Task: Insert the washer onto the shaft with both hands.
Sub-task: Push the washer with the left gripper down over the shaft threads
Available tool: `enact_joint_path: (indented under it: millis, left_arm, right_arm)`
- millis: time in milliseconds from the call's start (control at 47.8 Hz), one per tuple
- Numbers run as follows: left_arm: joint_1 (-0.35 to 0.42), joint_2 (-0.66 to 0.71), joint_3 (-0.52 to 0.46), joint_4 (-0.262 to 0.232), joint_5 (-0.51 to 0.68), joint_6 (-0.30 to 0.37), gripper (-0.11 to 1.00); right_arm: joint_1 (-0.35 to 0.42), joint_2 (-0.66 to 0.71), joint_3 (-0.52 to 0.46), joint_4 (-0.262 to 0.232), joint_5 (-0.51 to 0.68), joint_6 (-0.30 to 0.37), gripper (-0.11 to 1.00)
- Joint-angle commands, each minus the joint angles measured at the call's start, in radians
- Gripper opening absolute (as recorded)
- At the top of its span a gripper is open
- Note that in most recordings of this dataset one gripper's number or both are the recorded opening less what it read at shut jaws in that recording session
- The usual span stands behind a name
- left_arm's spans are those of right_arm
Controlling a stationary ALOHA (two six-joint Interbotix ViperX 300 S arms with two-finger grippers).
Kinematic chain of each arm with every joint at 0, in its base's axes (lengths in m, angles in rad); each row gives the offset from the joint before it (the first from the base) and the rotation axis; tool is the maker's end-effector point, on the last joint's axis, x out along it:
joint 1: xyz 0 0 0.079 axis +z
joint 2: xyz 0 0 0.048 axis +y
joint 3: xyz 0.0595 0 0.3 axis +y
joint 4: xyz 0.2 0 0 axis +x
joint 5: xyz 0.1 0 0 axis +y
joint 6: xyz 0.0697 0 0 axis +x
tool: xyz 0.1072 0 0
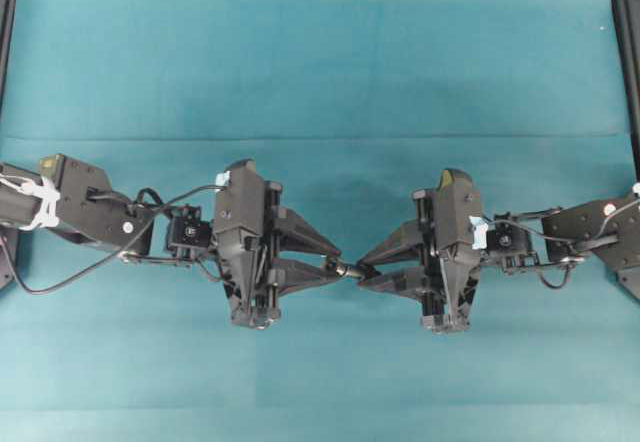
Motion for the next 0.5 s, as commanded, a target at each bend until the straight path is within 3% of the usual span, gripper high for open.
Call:
enact_joint_path:
  millis: [0,481]
  left_arm:
    - [-0.002,-0.003,-0.014,0.000,-0.011,0.000,0.36]
    - [-0.002,0.005,-0.020,0.000,-0.009,0.000,0.36]
  right_arm:
    - [0.000,-0.005,-0.018,0.003,-0.012,0.008,0.00]
    - [-0.005,-0.005,-0.018,0.020,-0.040,0.008,0.00]
